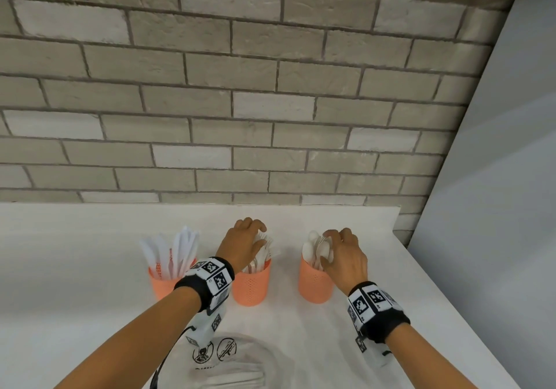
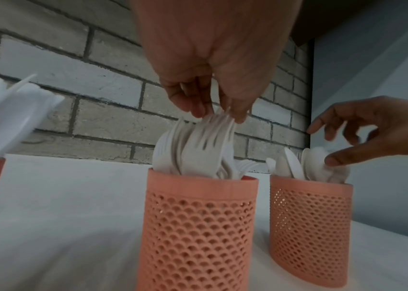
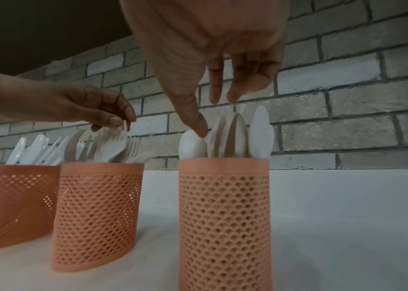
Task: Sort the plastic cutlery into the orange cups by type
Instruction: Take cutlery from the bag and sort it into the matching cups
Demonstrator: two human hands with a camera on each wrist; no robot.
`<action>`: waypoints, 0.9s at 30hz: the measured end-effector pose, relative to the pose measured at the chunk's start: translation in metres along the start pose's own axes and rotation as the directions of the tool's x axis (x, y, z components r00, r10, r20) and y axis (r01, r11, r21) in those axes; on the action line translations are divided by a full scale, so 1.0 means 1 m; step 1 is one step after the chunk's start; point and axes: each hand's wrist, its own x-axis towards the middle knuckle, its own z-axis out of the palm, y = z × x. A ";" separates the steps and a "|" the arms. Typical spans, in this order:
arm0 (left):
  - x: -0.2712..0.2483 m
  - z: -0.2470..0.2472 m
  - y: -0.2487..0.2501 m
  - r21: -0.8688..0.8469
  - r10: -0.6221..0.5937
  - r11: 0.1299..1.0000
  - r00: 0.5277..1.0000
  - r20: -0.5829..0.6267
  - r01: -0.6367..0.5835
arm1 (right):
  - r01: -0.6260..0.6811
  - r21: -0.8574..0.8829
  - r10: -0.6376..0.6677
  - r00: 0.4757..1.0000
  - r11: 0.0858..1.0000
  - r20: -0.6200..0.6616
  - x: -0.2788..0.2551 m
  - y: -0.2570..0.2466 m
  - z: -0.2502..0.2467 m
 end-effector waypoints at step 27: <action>-0.017 0.015 0.032 0.326 -0.153 0.945 0.930 0.335 0.038 | 0.152 -0.147 -0.090 0.927 0.977 0.365 0.001 -0.005 0.014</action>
